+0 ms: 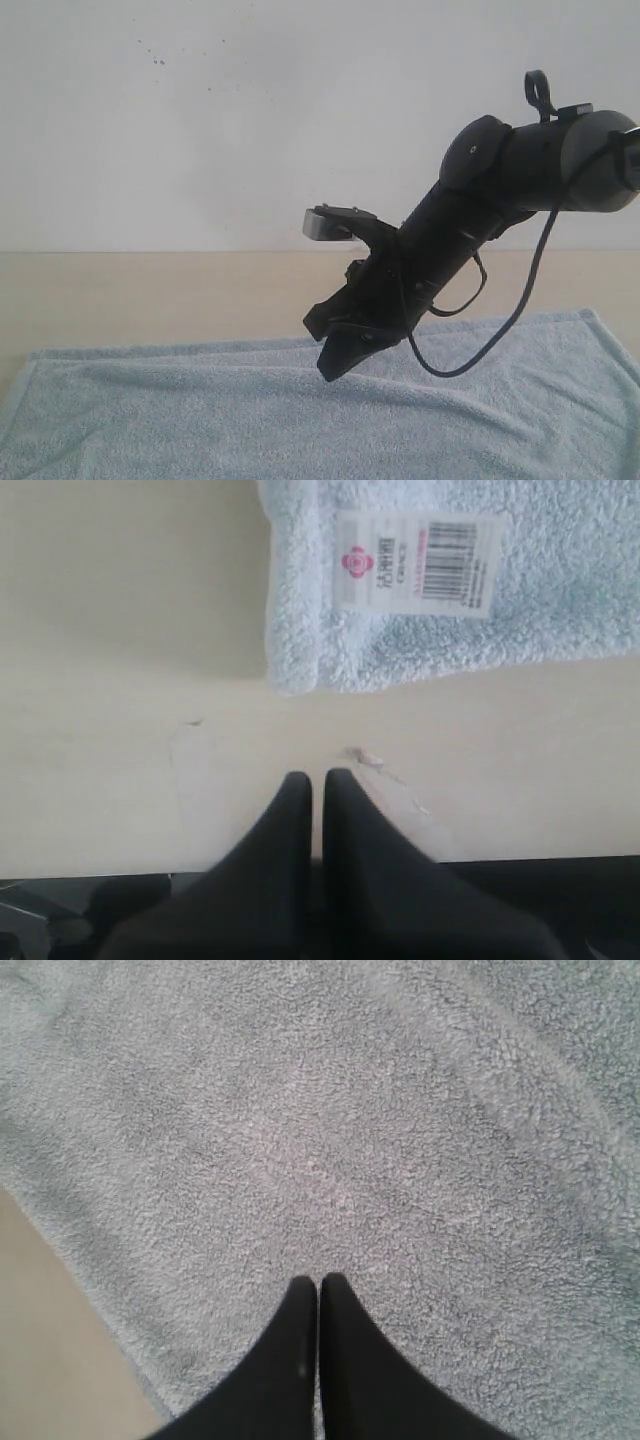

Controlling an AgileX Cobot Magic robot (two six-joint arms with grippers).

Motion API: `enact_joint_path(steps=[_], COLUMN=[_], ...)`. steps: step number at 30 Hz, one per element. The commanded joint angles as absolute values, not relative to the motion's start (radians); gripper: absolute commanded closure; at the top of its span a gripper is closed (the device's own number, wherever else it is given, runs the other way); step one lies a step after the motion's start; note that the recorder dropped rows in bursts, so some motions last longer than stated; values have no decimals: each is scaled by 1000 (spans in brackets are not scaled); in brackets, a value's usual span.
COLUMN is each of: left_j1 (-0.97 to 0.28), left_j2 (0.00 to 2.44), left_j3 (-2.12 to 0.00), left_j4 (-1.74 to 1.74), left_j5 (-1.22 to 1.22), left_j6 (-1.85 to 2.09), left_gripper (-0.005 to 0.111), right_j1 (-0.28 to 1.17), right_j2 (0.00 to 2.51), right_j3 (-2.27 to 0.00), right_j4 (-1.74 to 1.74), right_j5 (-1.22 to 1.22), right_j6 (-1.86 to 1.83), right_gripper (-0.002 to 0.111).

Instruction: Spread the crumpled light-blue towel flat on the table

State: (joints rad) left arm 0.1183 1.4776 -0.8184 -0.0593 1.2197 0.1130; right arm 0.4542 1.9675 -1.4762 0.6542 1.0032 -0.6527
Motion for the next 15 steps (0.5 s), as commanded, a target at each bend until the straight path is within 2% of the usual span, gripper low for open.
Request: enact_joint_path(steps=[1, 6, 9, 11, 15], left_j1=[118, 118, 118, 118, 118], left_j2=[1469, 1478, 1523, 1569, 1667], left_j3=[-812, -812, -812, -812, -812], left_j4=[-97, -217, -482, -725, -1066], left_j5=[1183, 1004, 896, 834, 715], left_j6=[105, 200, 436, 640, 1017], left_gripper=[103, 103, 103, 103, 103], right_j1=[451, 451, 451, 451, 445], right_j2=[1964, 1964, 1964, 1964, 1964], right_j3=[-1474, -1474, -1474, -1474, -1454], right_j4=[654, 654, 610, 489, 83], right_j5=[1023, 1071, 1094, 1074, 936], right_j6=[-665, -665, -665, -629, -260], right_gripper=[108, 108, 108, 108, 108])
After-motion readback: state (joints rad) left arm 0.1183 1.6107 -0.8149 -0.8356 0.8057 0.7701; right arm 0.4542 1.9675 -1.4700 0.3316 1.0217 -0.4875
